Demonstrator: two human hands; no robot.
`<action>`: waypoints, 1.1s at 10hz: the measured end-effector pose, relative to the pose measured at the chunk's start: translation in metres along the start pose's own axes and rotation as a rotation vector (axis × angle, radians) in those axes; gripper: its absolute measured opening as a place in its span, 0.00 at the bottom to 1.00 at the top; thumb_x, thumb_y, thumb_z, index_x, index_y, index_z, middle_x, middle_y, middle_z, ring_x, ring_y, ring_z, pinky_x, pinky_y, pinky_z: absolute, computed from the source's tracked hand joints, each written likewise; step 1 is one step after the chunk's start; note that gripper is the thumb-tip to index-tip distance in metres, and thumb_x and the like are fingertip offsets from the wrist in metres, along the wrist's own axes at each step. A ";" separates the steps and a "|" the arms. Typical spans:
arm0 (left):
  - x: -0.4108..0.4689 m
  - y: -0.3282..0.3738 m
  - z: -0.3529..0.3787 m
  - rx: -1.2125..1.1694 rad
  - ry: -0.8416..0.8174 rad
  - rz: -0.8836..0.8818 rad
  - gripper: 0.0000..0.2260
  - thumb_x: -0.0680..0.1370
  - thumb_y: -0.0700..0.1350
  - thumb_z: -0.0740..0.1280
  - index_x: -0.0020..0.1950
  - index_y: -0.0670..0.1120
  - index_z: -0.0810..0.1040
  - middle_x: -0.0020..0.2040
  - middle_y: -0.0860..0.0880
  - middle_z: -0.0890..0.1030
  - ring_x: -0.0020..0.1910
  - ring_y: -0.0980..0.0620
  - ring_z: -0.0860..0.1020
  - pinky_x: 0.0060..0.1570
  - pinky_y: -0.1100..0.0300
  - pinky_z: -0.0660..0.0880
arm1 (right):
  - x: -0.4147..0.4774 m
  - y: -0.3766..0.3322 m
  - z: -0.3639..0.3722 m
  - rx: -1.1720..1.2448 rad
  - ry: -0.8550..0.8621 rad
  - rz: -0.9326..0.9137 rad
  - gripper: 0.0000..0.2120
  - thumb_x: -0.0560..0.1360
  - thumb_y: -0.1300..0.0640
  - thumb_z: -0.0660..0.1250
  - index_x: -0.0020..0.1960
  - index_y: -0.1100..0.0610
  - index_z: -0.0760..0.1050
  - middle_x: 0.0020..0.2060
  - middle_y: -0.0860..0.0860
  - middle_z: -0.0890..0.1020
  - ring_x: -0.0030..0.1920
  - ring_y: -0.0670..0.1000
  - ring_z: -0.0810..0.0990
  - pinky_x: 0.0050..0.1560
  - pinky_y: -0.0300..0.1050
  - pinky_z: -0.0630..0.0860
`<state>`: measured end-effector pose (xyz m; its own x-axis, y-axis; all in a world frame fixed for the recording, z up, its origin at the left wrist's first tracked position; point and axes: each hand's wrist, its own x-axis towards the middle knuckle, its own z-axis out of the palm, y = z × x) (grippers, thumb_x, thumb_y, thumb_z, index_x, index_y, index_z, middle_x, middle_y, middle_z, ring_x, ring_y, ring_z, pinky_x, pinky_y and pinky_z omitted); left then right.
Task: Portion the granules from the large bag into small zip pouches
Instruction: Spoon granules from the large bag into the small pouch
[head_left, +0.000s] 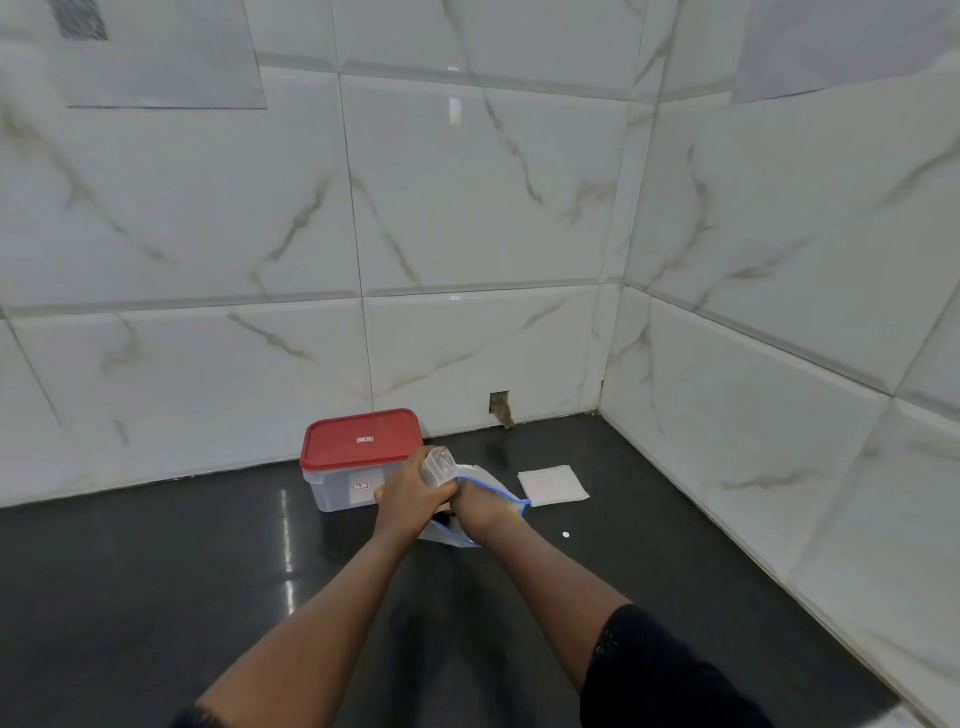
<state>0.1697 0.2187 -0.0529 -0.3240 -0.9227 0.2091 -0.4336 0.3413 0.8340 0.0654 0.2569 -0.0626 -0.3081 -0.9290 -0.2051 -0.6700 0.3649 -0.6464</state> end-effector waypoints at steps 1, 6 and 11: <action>0.000 0.003 0.000 -0.006 0.004 0.014 0.13 0.70 0.44 0.71 0.53 0.50 0.76 0.41 0.54 0.78 0.43 0.54 0.75 0.37 0.68 0.65 | -0.003 -0.002 -0.003 -0.055 0.057 -0.036 0.17 0.81 0.58 0.54 0.66 0.60 0.71 0.62 0.58 0.76 0.63 0.59 0.74 0.62 0.50 0.71; 0.000 -0.003 0.003 0.008 0.015 0.001 0.15 0.70 0.45 0.71 0.55 0.51 0.75 0.42 0.54 0.78 0.46 0.52 0.75 0.48 0.59 0.68 | -0.014 -0.013 -0.007 -0.328 -0.011 0.072 0.14 0.80 0.52 0.58 0.62 0.55 0.72 0.61 0.52 0.77 0.64 0.52 0.75 0.65 0.45 0.68; 0.001 -0.010 -0.003 0.030 -0.031 0.001 0.17 0.69 0.48 0.73 0.56 0.54 0.74 0.44 0.57 0.77 0.47 0.54 0.74 0.60 0.49 0.70 | -0.020 -0.006 0.014 0.192 0.242 0.187 0.14 0.80 0.63 0.54 0.60 0.63 0.75 0.45 0.52 0.69 0.52 0.56 0.76 0.50 0.38 0.72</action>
<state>0.1760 0.2133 -0.0599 -0.3504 -0.9165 0.1932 -0.4582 0.3477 0.8180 0.0848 0.2724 -0.0653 -0.5795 -0.7975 -0.1677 -0.4553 0.4875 -0.7450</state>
